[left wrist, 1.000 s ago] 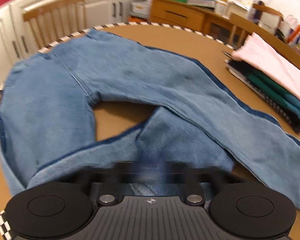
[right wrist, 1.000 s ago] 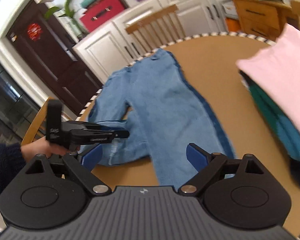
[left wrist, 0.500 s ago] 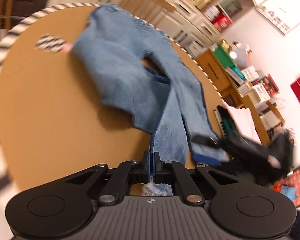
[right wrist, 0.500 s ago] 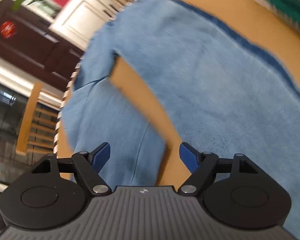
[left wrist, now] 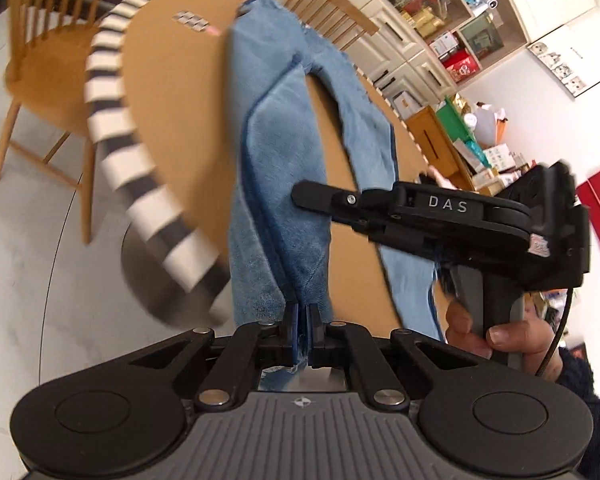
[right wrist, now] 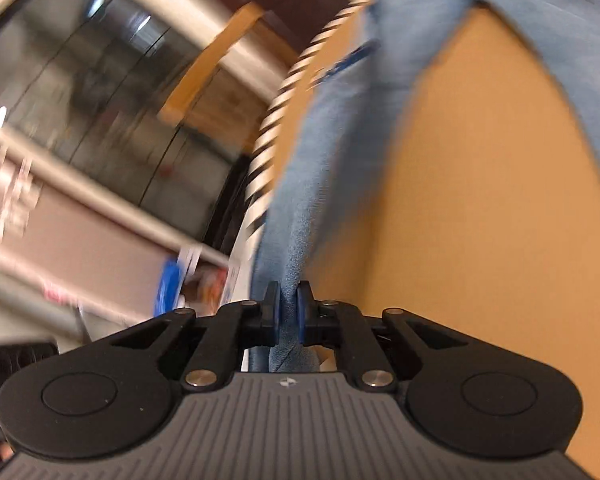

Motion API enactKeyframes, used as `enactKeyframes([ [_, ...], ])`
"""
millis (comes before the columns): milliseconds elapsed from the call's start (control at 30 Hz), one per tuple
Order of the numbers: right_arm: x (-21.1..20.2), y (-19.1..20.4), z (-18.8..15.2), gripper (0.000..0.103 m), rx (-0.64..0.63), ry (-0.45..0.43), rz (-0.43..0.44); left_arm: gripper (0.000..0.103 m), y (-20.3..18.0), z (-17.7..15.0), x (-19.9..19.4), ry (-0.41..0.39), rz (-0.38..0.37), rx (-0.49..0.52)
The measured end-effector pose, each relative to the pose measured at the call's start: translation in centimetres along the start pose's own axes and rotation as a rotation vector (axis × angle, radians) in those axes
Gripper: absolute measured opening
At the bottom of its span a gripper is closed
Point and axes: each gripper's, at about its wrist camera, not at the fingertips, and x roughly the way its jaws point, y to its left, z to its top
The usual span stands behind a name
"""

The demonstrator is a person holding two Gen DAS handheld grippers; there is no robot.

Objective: Fold clothes

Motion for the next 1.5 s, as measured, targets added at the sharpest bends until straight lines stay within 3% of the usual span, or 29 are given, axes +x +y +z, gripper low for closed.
enactKeyframes([
  [100, 1.5, 4.1, -2.3, 0.008, -0.148, 0.016, -0.122, 0.004, 2.5, -2.1, -3.4, 0.005, 0.006, -0.032],
  [200, 3.9, 6.7, -4.0, 0.024, -0.224, 0.049, -0.28, 0.006, 5.8, -2.9, -6.2, -0.003, 0.037, -0.071],
  [267, 4.6, 7.5, -4.5, 0.045, -0.175, 0.071, -0.277, 0.009, 7.9, -2.8, -8.1, -0.028, 0.039, -0.091],
  [400, 1.8, 7.8, -5.1, 0.051, -0.081, -0.025, -0.317, 0.024, 10.4, -1.2, -11.1, -0.073, 0.049, -0.029],
  [500, -0.6, 6.6, -4.8, 0.056, 0.002, -0.133, -0.383, 0.027, 10.6, 1.4, -11.2, -0.096, 0.037, 0.032],
  [567, -2.4, 5.2, -3.8, 0.056, 0.064, -0.185, -0.424, 0.036, 9.8, 3.8, -10.4, -0.109, 0.029, 0.081],
  [600, -3.3, 4.4, -3.2, 0.057, 0.095, -0.211, -0.445, 0.048, 9.0, 5.2, -9.8, -0.119, 0.029, 0.113],
  [633, -4.0, 3.8, -2.3, 0.06, 0.106, -0.243, -0.46, 0.061, 7.7, 6.7, -9.0, -0.129, 0.038, 0.15],
  [667, -4.7, 3.2, -1.3, 0.069, 0.115, -0.276, -0.474, 0.067, 6.3, 8.3, -8.2, -0.139, 0.046, 0.187],
  [733, -6.1, 2.0, 0.9, 0.078, 0.124, -0.346, -0.507, 0.088, 3.8, 11.7, -6.5, -0.172, 0.063, 0.259],
  [833, -7.8, -0.8, 5.9, 0.079, 0.09, -0.439, -0.562, 0.095, 0.6, 17.6, -3.4, -0.251, 0.104, 0.324],
  [1000, -7.2, -8.5, 17.8, 0.073, 0.008, -0.52, -0.633, 0.093, -1.8, 29.1, 5.8, -0.332, 0.253, 0.29],
  [1167, -3.5, -20.5, 29.7, 0.063, 0.06, -0.492, -0.653, 0.087, -1.2, 38.5, 17.1, -0.332, 0.431, 0.318],
  [1267, -0.9, -25.8, 34.4, 0.062, 0.058, -0.45, -0.672, 0.084, 0.7, 42.4, 21.7, -0.294, 0.451, 0.305],
  [1400, 3.0, -29.3, 37.7, 0.064, -0.025, -0.371, -0.776, 0.084, 1.5, 44.7, 25.2, -0.268, 0.463, 0.364],
  [1500, 4.9, -31.5, 39.1, 0.067, -0.007, -0.298, -0.782, 0.086, 2.7, 46.7, 27.9, -0.196, 0.462, 0.318],
])
